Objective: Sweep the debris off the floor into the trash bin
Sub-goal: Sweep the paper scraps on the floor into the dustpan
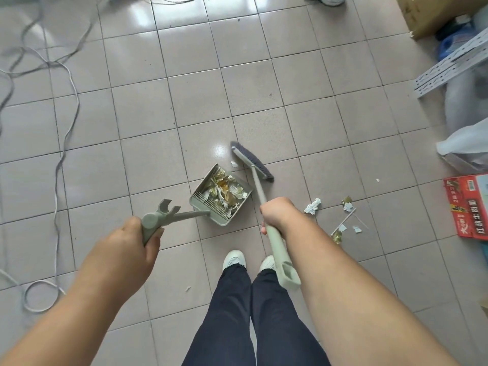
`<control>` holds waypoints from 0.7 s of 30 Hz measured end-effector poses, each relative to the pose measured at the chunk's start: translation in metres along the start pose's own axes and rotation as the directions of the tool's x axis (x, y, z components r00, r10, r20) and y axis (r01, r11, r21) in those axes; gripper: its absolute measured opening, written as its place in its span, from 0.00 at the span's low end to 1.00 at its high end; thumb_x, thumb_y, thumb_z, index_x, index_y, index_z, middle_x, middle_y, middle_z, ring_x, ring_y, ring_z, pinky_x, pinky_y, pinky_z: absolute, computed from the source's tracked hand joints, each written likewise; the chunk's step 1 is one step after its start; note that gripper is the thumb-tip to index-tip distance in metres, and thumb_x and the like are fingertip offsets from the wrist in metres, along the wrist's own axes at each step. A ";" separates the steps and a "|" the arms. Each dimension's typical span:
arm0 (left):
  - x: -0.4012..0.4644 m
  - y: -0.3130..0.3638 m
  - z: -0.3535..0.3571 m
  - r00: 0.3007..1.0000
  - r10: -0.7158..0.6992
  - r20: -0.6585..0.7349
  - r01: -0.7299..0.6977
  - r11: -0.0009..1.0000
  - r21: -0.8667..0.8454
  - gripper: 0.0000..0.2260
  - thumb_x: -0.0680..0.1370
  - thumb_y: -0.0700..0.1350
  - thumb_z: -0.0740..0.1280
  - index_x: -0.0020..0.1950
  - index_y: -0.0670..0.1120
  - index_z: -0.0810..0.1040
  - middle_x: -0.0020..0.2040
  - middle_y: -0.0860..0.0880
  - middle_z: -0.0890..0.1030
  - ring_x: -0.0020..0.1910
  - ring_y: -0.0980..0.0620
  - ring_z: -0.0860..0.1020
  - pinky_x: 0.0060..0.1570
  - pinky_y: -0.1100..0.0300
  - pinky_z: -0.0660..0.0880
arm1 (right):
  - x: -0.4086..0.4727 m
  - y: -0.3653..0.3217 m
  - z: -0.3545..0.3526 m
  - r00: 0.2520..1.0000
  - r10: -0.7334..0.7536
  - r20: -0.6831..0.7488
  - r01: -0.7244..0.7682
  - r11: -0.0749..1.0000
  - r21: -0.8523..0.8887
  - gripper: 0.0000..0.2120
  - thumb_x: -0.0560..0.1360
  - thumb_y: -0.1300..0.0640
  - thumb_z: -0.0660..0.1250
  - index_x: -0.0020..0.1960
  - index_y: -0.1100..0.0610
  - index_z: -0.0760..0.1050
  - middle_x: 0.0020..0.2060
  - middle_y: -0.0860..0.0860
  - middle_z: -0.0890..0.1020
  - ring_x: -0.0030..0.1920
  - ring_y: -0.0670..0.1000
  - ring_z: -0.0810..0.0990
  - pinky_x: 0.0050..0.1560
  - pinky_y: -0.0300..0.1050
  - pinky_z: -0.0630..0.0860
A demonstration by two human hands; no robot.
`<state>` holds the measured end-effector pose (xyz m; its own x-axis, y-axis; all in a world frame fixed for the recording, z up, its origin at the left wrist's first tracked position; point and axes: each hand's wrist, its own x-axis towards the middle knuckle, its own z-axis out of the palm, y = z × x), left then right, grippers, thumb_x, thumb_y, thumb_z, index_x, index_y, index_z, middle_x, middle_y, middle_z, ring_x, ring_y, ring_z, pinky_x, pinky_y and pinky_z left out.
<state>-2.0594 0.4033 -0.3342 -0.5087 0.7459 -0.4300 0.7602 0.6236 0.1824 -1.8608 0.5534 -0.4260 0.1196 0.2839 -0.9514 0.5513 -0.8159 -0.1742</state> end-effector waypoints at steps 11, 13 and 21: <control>0.001 -0.004 0.004 1.000 0.003 -0.014 -0.003 1.000 -0.001 0.14 0.77 0.53 0.59 0.40 0.43 0.64 0.33 0.47 0.70 0.33 0.43 0.67 0.33 0.55 0.64 | -0.033 0.034 -0.009 0.994 -0.047 0.102 0.071 0.966 -0.249 0.05 0.77 0.63 0.56 0.45 0.61 0.70 0.29 0.57 0.74 0.14 0.50 0.73 0.19 0.34 0.71; 0.000 -0.005 0.004 1.000 0.006 -0.014 -0.006 1.000 0.002 0.14 0.77 0.53 0.59 0.40 0.44 0.64 0.33 0.48 0.69 0.33 0.43 0.67 0.33 0.55 0.63 | -0.047 0.041 -0.019 0.993 -0.071 0.095 0.089 0.976 -0.197 0.06 0.76 0.63 0.56 0.43 0.59 0.70 0.27 0.56 0.74 0.14 0.50 0.72 0.21 0.35 0.71; -0.004 -0.006 0.004 1.000 -0.004 0.012 0.004 1.000 -0.009 0.14 0.77 0.52 0.59 0.39 0.44 0.63 0.30 0.50 0.65 0.33 0.43 0.67 0.33 0.55 0.62 | -0.041 0.036 -0.035 0.990 -0.136 -0.031 0.135 0.990 -0.040 0.08 0.75 0.64 0.55 0.44 0.60 0.72 0.29 0.56 0.73 0.19 0.52 0.71 0.19 0.32 0.68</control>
<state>-2.0600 0.3959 -0.3366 -0.5070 0.7402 -0.4417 0.7543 0.6290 0.1884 -1.8172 0.5302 -0.3843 0.0689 0.4079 -0.9104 0.5947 -0.7495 -0.2908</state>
